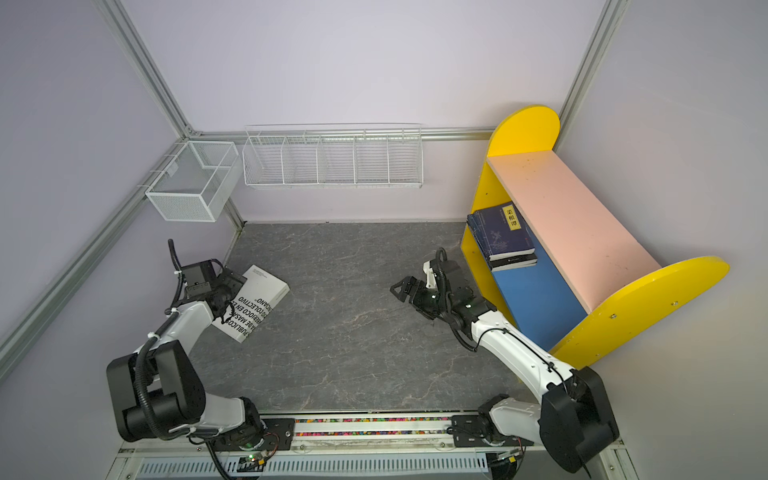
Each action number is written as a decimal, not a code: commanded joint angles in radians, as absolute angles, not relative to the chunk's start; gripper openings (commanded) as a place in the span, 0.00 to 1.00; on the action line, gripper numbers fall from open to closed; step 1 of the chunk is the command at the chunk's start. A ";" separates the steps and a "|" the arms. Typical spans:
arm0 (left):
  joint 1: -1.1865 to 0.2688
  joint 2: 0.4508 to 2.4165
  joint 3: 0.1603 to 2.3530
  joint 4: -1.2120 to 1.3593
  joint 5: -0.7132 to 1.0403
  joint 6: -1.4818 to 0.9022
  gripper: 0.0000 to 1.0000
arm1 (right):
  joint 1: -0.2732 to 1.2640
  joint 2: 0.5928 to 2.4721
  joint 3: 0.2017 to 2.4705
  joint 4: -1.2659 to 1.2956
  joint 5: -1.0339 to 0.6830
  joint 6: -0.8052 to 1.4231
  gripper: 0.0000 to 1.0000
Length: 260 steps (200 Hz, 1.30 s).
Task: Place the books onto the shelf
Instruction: 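Swing the right gripper toward the white book while the left gripper lowers onto it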
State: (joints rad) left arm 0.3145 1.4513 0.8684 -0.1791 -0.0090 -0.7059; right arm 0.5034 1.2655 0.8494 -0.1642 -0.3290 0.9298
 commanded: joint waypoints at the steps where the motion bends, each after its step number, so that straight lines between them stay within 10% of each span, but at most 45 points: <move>1: 0.367 1.517 0.924 -0.150 -0.018 -0.708 0.88 | 0.534 1.311 0.912 -0.126 -0.309 0.901 0.94; 120: 0.491 1.831 1.035 -0.129 0.421 -0.707 0.75 | 0.554 1.559 1.032 -0.113 -0.328 0.880 0.93; 260: 0.014 1.857 1.047 -0.025 0.531 -0.672 0.75 | 0.592 2.032 1.422 0.028 -0.335 0.739 0.82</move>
State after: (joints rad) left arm 0.0704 1.8008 0.9630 -0.0490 0.5106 -0.6994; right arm 0.5663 2.0045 1.4559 -0.0170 -0.3439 0.6884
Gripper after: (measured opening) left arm 0.749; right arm 0.823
